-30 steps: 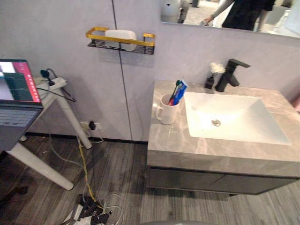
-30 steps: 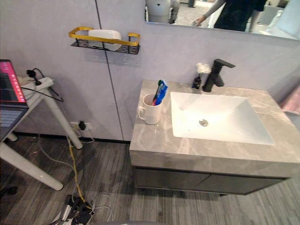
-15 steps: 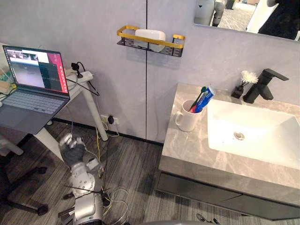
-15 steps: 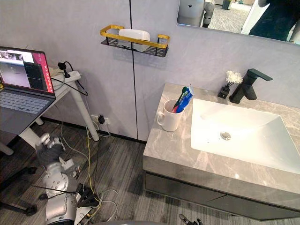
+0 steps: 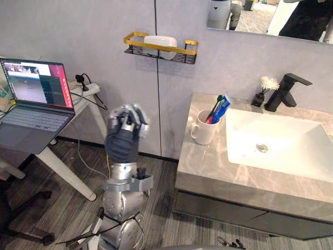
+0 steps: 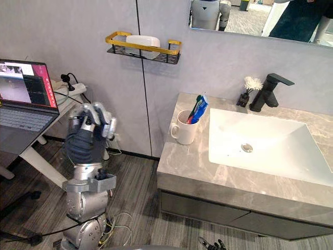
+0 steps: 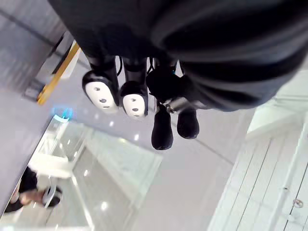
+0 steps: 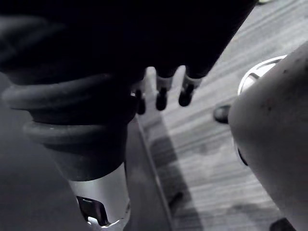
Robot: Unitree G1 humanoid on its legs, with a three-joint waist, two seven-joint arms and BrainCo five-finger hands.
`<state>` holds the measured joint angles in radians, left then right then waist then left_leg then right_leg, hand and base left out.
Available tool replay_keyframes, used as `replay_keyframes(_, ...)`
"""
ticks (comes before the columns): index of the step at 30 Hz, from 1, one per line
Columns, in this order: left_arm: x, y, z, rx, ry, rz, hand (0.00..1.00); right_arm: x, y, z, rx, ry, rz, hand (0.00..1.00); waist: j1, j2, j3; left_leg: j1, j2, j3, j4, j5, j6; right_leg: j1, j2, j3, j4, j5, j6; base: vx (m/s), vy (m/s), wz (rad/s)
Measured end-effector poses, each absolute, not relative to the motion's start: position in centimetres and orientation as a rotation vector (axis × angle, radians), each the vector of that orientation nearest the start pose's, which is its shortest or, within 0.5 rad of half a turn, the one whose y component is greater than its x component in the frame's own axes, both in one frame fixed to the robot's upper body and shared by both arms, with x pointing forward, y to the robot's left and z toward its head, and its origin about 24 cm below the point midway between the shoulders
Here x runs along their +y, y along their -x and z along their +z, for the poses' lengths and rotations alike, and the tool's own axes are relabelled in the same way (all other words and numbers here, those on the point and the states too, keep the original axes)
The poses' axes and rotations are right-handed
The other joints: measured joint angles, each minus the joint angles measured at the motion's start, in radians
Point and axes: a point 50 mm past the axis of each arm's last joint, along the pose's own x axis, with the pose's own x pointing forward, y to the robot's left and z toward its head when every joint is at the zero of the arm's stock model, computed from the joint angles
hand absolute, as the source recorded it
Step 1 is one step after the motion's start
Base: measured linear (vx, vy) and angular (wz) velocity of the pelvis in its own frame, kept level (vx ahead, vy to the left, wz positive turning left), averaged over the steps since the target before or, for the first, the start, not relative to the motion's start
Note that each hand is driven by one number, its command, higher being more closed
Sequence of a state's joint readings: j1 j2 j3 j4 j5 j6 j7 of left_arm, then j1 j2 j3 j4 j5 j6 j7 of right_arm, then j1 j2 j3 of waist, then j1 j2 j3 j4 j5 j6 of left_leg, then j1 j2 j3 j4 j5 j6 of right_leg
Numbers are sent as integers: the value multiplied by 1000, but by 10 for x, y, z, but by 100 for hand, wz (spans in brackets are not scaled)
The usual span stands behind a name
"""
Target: Organize washtable
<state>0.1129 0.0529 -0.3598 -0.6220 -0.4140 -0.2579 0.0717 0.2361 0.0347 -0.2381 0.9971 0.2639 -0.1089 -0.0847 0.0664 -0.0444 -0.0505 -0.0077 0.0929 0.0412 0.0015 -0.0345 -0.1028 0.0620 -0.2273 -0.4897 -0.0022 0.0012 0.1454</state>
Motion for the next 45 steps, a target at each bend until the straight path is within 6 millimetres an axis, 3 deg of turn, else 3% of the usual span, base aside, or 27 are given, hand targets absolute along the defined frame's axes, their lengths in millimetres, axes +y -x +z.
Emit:
replay_keyframes(5,69,-194,158,-518,592,-510,100,-189,-41,-166,1081,-336,-559,0,-3,14,-5,-1,5,18,0,-1,-1,-19,6,29,-2,4,-5,-12,-12,-16)
replay_keyframes(7,56,-200,145,-437,563,-572,100,-190,-43,-166,1075,-338,-555,0,-18,21,-7,-3,8,21,3,-1,-1,-28,11,34,-2,5,-6,2,-24,-10)
replay_keyframes(10,38,-214,116,-332,370,-628,100,-193,-46,-165,1064,-338,-541,0,-33,23,-6,5,14,41,4,-1,-1,-30,22,55,-22,20,-22,-1,-19,-21)
replay_keyframes(12,36,-222,91,-254,184,-638,100,-194,-51,-164,1048,-337,-532,0,-60,30,-2,4,13,47,2,-1,0,-33,24,67,-39,34,-23,-27,-11,-21)
replay_keyframes(14,39,-224,79,-221,78,-637,100,-195,-56,-162,1026,-336,-528,0,-80,30,10,4,12,58,1,-1,0,-35,27,80,-57,47,-28,-45,-3,-21)
replay_keyframes(20,44,-228,66,-188,-71,-629,100,-197,-62,-158,991,-324,-518,0,-82,20,42,-15,13,90,-2,-1,0,-66,32,106,-78,62,-38,-39,-11,-14)
replay_keyframes(25,39,-239,79,-251,-135,-640,100,-195,-70,-154,952,-309,-482,0,-81,13,74,-67,15,101,10,-1,0,-123,33,132,-80,81,-27,-9,-12,-12)
replay_keyframes(31,38,-261,117,-395,-125,-541,100,-194,-76,-147,901,-301,-468,0,-80,6,116,-107,21,113,36,-10,0,-171,31,156,-53,80,-27,-5,-8,-6)
replay_keyframes(34,42,-266,122,-408,-105,-494,100,-195,-77,-145,886,-296,-464,0,-80,7,127,-125,29,127,77,-34,-2,-178,34,165,-51,79,-28,-40,-21,-12)
replay_keyframes(45,51,-281,142,-417,7,-408,100,-195,-78,-138,845,-290,-457,0,-79,8,151,-157,35,148,93,-35,-2,-226,36,192,-32,79,-29,-43,-27,-6)
